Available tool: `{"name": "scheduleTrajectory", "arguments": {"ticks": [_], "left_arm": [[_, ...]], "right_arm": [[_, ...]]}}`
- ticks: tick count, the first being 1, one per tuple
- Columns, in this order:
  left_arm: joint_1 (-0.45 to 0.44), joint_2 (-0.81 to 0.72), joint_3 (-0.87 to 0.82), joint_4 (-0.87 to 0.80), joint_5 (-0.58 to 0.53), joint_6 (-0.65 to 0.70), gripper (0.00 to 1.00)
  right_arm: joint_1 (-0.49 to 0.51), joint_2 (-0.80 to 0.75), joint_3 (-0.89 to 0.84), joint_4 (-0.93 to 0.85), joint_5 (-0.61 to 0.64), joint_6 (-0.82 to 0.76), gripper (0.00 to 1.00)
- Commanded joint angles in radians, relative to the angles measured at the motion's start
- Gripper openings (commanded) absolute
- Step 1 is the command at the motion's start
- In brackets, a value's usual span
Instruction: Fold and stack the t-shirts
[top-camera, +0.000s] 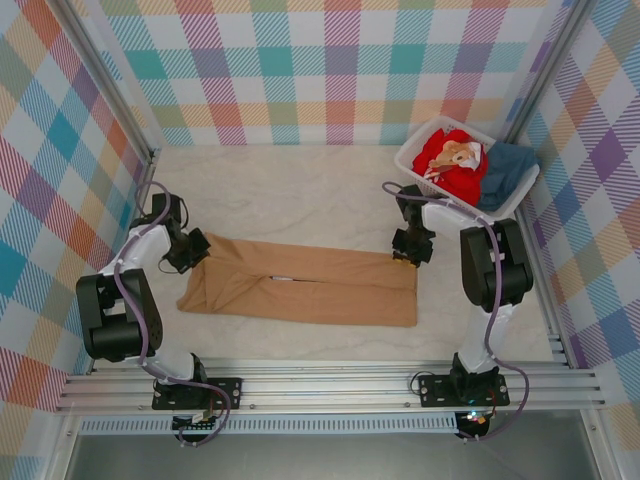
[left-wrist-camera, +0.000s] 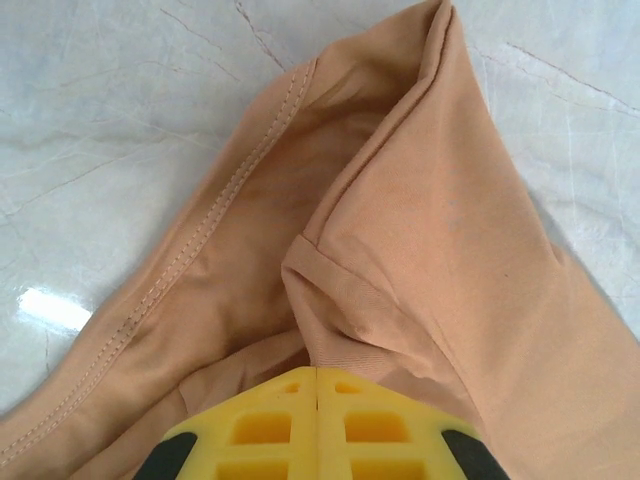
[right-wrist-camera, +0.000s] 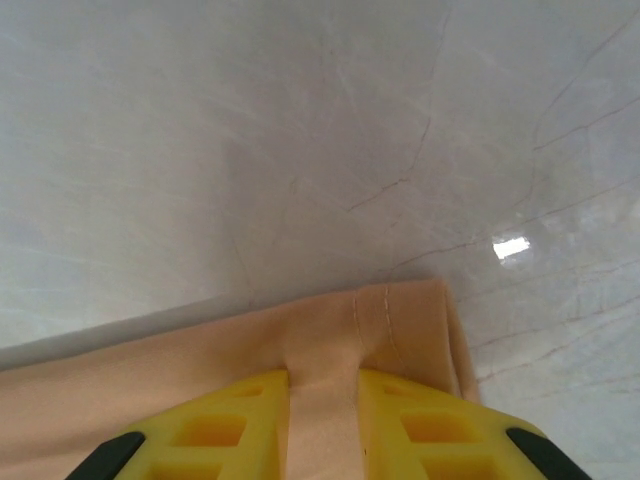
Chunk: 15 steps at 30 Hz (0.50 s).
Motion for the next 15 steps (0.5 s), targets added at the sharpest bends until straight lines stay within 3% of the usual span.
{"name": "scheduleTrajectory", "arguments": {"ticks": [1, 15], "left_arm": [[-0.007, -0.015, 0.056, -0.038, -0.014, -0.012, 0.0], [-0.011, 0.062, 0.116, -0.041, -0.055, 0.023, 0.0]], "right_arm": [[0.005, 0.023, 0.008, -0.013, -0.013, 0.008, 0.24], [0.006, 0.034, 0.017, -0.025, -0.01, 0.0, 0.24]]}}
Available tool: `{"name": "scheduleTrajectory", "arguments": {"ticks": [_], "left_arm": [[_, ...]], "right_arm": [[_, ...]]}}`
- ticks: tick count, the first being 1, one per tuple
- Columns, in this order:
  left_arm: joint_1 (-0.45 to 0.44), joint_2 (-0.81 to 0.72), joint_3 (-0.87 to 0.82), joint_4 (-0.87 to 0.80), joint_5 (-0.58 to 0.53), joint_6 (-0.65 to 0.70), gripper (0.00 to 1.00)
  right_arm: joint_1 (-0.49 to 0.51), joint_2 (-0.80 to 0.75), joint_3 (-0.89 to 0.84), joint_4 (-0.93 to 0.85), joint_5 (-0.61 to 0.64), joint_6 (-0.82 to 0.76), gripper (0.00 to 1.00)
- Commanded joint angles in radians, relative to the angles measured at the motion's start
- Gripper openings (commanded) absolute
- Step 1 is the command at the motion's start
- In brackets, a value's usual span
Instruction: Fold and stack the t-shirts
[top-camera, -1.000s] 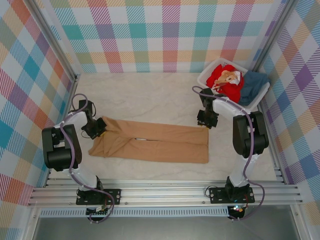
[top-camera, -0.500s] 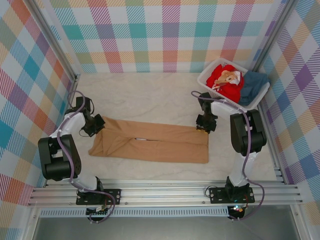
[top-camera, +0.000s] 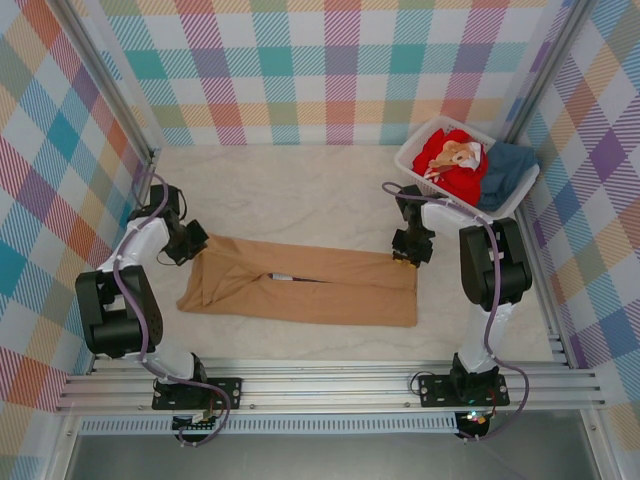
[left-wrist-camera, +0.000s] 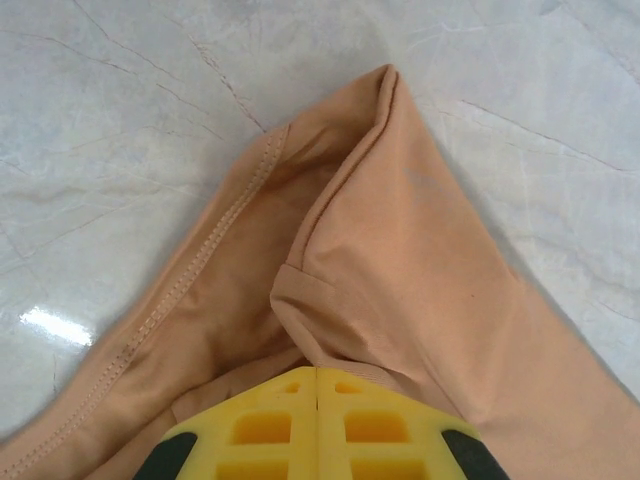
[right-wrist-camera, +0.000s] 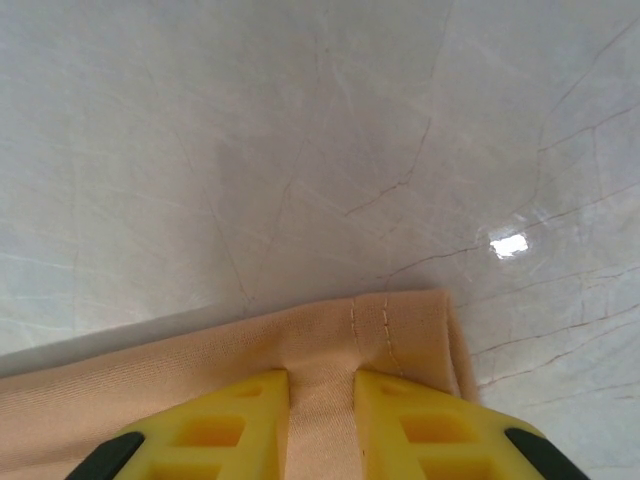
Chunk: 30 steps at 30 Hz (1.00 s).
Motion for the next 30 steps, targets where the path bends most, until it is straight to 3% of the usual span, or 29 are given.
{"name": "scheduleTrajectory", "arguments": {"ticks": [1, 7, 12, 22, 23, 27, 30], "left_arm": [[-0.008, 0.03, 0.045, -0.013, -0.03, 0.022, 0.0], [-0.009, 0.066, 0.056, -0.012, -0.037, 0.034, 0.0], [-0.011, 0.057, 0.032, -0.042, -0.075, 0.025, 0.12], [-0.011, -0.038, -0.068, -0.111, -0.167, -0.061, 0.07], [-0.01, -0.045, -0.07, -0.101, -0.162, -0.066, 0.09], [-0.011, -0.051, -0.068, 0.0, -0.077, -0.075, 0.35], [-0.006, -0.005, -0.057, 0.068, -0.023, -0.102, 0.42]], "right_arm": [[0.005, 0.031, 0.011, -0.019, -0.008, 0.0, 0.24], [0.005, 0.031, 0.005, -0.018, -0.01, 0.002, 0.24], [0.005, 0.017, 0.007, -0.022, -0.006, 0.002, 0.29], [0.006, -0.024, 0.032, -0.04, 0.013, -0.004, 0.3], [0.005, -0.025, 0.034, -0.04, 0.013, -0.005, 0.3], [0.006, -0.029, 0.034, -0.034, 0.005, -0.01, 0.3], [0.006, -0.032, 0.028, -0.031, 0.001, -0.011, 0.3]]}}
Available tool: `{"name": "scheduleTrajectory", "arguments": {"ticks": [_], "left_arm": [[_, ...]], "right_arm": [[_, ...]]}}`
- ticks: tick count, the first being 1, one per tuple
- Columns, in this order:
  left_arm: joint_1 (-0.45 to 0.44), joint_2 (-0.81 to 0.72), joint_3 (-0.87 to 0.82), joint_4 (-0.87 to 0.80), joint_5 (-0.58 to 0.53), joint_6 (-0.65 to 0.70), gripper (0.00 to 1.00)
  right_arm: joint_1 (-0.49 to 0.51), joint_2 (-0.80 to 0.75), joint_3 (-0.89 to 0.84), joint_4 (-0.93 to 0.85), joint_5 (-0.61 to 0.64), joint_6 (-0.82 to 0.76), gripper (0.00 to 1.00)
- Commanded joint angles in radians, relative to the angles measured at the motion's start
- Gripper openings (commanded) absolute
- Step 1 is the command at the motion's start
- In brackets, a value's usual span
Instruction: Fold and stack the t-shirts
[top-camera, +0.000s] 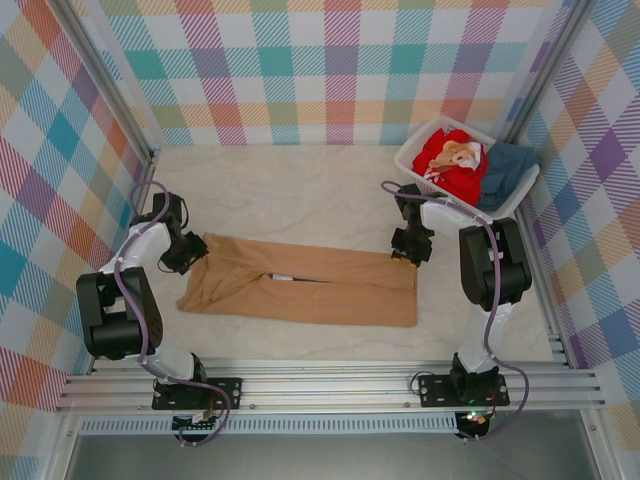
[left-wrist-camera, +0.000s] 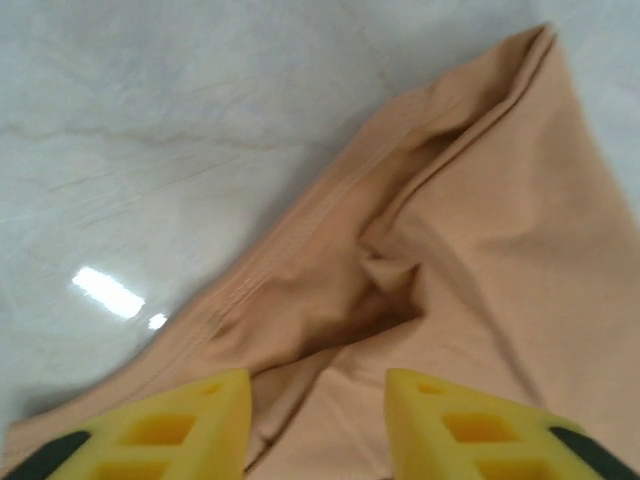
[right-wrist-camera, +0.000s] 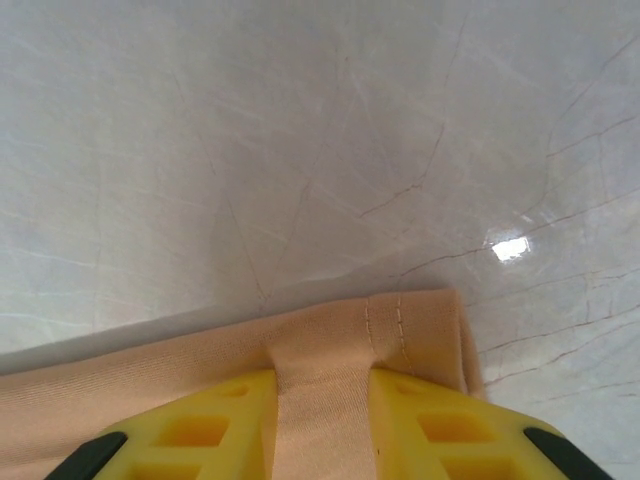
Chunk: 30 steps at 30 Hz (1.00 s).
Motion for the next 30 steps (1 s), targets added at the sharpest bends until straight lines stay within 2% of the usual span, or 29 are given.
{"name": "scheduleTrajectory", "arguments": {"ticks": [1, 4, 9, 14, 20, 26, 30], "left_arm": [[-0.003, 0.039, 0.012, 0.09, 0.081, -0.044, 0.42], [-0.004, 0.074, 0.036, 0.091, 0.123, -0.098, 0.4], [-0.079, -0.034, -0.014, 0.043, 0.159, -0.151, 0.27], [-0.168, -0.047, -0.078, 0.095, 0.198, -0.085, 0.22], [-0.195, 0.046, -0.091, 0.192, 0.182, 0.013, 0.22], [-0.215, 0.071, -0.108, 0.226, 0.207, 0.051, 0.3], [-0.22, 0.076, -0.103, 0.197, 0.2, 0.071, 0.26]], "right_arm": [[0.006, -0.035, 0.013, -0.024, 0.0, -0.011, 0.3], [0.006, -0.045, 0.0, -0.024, 0.002, -0.011, 0.3], [0.006, -0.075, -0.023, -0.012, 0.004, -0.009, 0.3], [0.006, -0.083, -0.03, -0.003, -0.007, -0.009, 0.3], [0.006, -0.082, -0.027, -0.004, -0.015, -0.015, 0.3], [0.006, -0.097, -0.034, -0.009, -0.015, -0.013, 0.3], [0.006, -0.097, -0.039, -0.009, -0.016, -0.011, 0.3]]}}
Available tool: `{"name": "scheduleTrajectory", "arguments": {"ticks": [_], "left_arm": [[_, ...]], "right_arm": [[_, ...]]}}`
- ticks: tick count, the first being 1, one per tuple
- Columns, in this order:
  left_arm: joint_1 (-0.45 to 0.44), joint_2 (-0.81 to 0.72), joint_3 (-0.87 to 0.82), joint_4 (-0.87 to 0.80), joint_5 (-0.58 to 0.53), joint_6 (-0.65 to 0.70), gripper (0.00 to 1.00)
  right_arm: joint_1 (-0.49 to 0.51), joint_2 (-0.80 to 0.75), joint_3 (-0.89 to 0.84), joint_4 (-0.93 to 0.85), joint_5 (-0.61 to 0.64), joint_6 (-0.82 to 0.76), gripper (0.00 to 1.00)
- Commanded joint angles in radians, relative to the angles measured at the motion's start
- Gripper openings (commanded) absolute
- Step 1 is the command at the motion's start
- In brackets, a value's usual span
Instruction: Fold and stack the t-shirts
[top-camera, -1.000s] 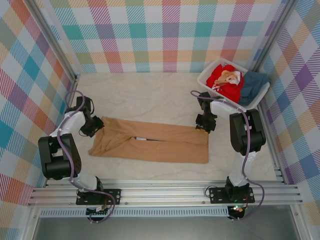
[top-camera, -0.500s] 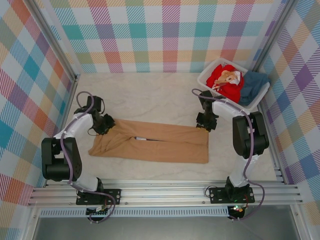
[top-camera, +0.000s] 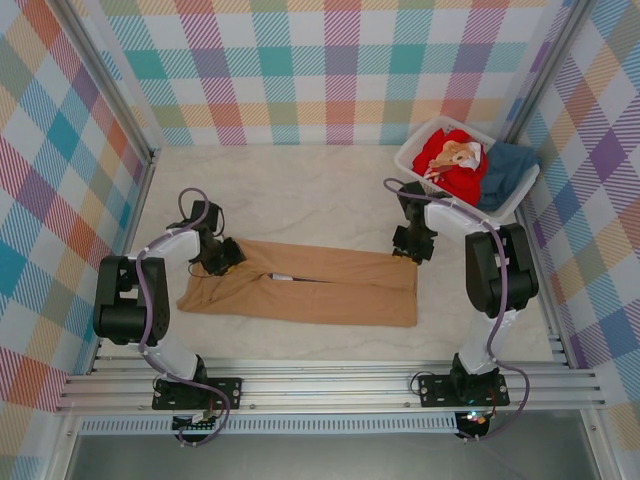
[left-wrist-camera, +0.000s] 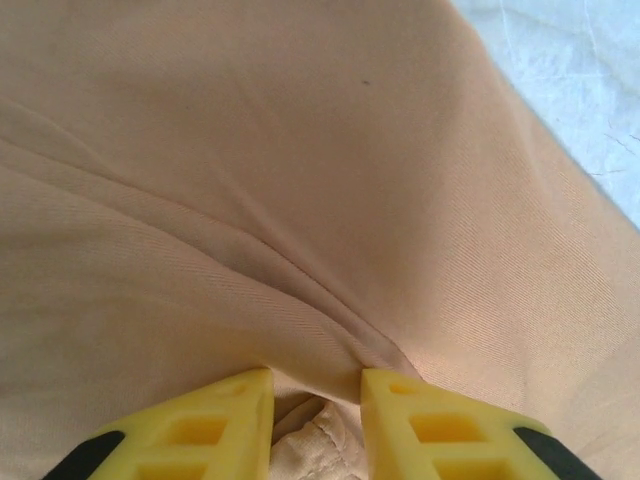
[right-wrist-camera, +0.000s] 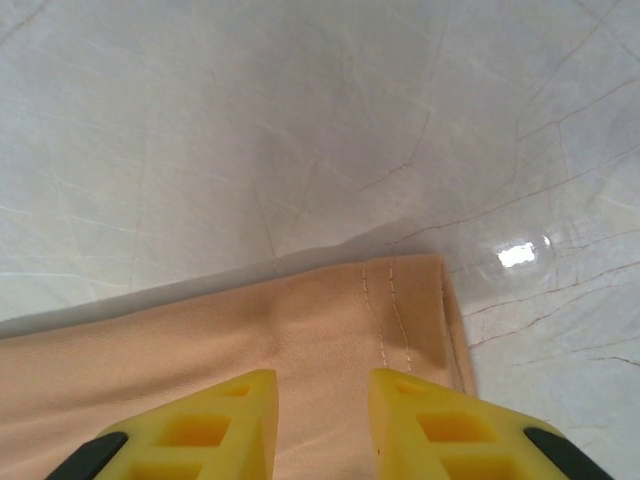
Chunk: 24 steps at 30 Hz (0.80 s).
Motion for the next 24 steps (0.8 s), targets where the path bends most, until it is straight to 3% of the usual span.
{"name": "scheduleTrajectory", "arguments": {"ticks": [1, 16, 24], "left_arm": [[-0.012, -0.008, -0.002, -0.011, 0.01, 0.04, 0.24], [-0.036, -0.172, -0.086, -0.08, 0.03, 0.028, 0.08], [-0.062, -0.245, -0.155, -0.115, 0.066, -0.004, 0.04]], "right_arm": [[0.006, -0.036, -0.013, -0.014, -0.012, -0.004, 0.3], [0.006, -0.028, -0.01, -0.013, -0.013, -0.003, 0.3], [0.006, -0.031, -0.015, -0.01, -0.013, -0.005, 0.3]]}}
